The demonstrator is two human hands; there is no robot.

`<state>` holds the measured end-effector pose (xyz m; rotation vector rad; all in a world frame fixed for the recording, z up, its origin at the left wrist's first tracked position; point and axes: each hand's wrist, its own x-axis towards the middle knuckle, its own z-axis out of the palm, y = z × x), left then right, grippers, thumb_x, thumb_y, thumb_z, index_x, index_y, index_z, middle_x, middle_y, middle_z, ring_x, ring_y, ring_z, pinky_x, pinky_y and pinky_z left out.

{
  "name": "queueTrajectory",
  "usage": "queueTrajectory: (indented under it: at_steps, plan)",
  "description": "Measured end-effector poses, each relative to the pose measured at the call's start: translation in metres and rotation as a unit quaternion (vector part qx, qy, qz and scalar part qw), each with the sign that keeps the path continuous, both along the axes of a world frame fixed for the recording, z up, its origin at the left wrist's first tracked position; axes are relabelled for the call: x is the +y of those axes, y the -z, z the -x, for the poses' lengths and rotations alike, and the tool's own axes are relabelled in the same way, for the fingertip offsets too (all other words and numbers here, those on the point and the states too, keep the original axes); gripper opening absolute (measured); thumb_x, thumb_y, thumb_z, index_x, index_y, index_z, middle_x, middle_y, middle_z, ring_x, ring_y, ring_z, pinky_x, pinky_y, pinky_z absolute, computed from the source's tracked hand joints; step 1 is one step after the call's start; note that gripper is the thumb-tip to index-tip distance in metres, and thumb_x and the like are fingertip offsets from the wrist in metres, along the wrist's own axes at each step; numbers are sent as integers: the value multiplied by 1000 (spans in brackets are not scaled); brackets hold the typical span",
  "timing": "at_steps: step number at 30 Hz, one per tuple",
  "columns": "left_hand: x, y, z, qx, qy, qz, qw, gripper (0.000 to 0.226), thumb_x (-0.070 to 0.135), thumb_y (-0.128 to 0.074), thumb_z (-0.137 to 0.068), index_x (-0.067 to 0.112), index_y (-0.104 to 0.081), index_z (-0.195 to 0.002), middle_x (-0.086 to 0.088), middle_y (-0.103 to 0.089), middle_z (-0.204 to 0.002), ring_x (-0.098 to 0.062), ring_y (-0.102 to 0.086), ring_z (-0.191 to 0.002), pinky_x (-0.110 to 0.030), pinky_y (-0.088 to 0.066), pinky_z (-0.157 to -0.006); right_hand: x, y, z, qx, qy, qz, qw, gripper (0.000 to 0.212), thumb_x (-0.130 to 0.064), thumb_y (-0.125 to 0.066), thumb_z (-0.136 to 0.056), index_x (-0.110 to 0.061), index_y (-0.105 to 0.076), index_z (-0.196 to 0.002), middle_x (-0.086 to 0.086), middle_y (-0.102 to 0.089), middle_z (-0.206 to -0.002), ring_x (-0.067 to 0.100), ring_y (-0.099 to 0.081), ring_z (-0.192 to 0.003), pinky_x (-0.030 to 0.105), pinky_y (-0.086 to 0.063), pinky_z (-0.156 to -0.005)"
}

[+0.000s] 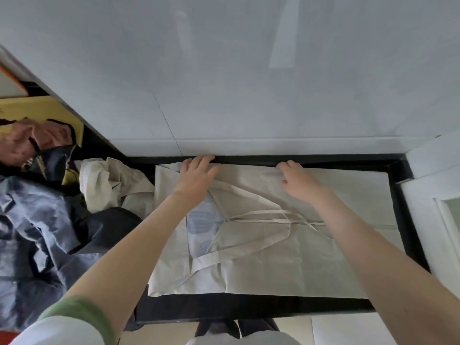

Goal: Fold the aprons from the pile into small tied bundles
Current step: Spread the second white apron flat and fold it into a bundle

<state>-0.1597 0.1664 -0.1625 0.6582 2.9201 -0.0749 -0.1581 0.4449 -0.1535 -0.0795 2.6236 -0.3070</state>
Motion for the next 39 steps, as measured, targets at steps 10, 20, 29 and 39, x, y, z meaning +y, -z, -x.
queueTrajectory:
  at_steps: [10,20,29,39]
  plan:
    - [1,12,-5,-31,72,-20,997,19,5,-58,-83,6,-65,-100,-14,-62,-102,-35,-60,-98,-41,-41,-79,-4,12,-5,-4,-45,-10,999,46,-9,-55,-89,-15,-43,-132,5,-48,-131,26,-42,-117,33,-38,-90]
    - [6,13,-9,-64,-56,87,993,52,9,-50,-94,4,-27,-141,-9,-52,-128,-22,-54,-114,-28,-46,-79,-12,20,-24,-1,126,101,987,59,-28,-49,-98,-22,-20,-150,7,-58,-92,18,-50,-74,29,-37,-66]
    - [-3,-4,-29,-9,-27,120,992,27,6,-49,-89,7,-55,-115,-7,-59,-110,-25,-53,-104,-32,-40,-88,-23,9,-33,-62,43,98,992,10,-20,-42,-97,-25,-35,-102,0,-51,-74,25,-51,-72,33,-37,-61]
    - [2,-21,-34,25,-76,19,997,20,14,-63,-87,10,-66,-107,-13,-51,-139,-28,-39,-136,-54,-18,-113,-23,-26,-60,115,58,128,983,8,-25,-40,-101,-19,-39,-96,-1,-47,-68,23,-47,-61,35,-33,-54]
